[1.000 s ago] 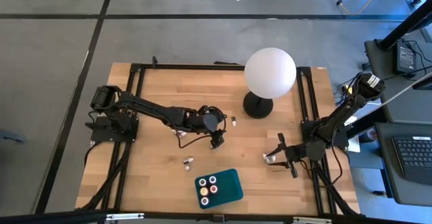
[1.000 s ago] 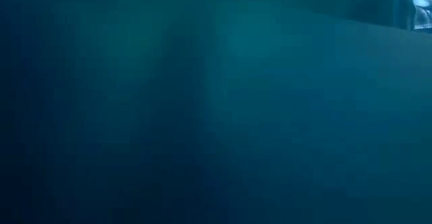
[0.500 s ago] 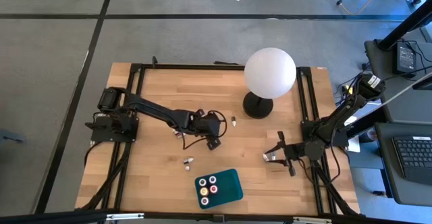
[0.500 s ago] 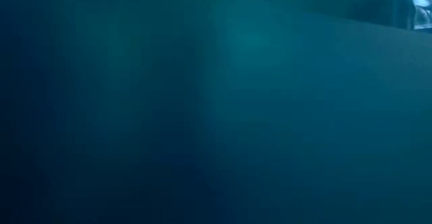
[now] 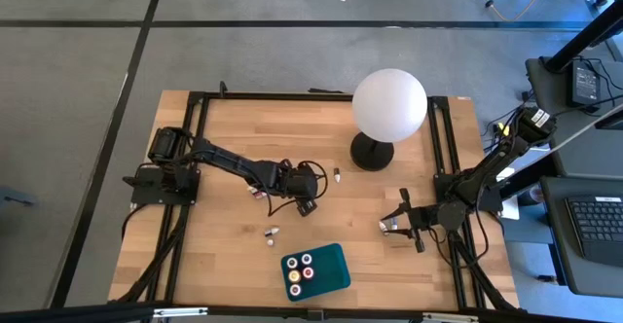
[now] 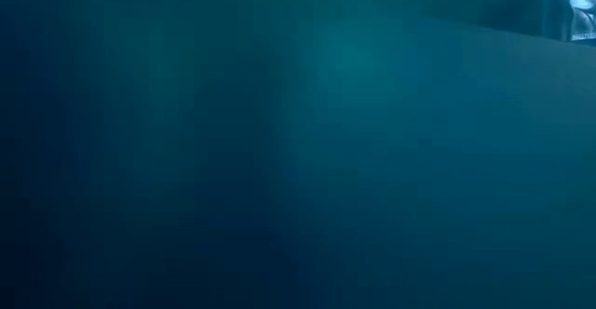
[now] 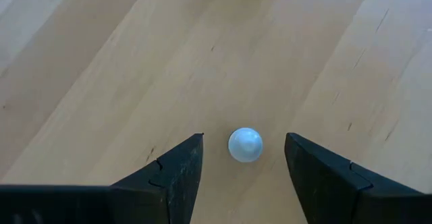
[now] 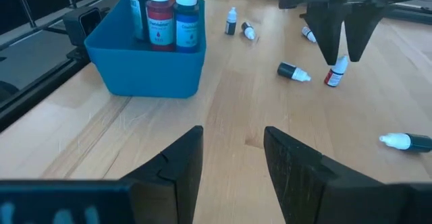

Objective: Pick & Place food coloring
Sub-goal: Put the small red food coloring bottle into the blue bin

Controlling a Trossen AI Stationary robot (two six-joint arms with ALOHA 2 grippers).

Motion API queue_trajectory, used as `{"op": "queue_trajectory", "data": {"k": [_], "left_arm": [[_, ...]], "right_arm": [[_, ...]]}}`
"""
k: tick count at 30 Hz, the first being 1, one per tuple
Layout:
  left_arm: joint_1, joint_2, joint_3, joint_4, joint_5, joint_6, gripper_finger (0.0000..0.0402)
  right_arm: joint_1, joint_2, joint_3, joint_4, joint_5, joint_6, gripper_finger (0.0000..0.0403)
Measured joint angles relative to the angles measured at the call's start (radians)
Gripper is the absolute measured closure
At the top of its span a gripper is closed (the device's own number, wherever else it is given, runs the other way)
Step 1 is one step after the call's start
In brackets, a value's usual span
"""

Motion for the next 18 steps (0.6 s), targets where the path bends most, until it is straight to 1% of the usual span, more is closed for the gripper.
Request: {"op": "queue_trajectory", "data": {"k": [9, 18], "left_arm": [[0.001, 0.006, 0.000, 0.005, 0.008, 0.002, 0.0242], [0.001, 0.006, 0.000, 0.006, 0.003, 0.003, 0.0312]], "right_arm": [[0.000, 0.000, 0.000, -0.006, 0.000, -0.003, 0.0242], [0.000, 0.000, 0.000, -0.009, 0.007, -0.006, 0.0242]]}}
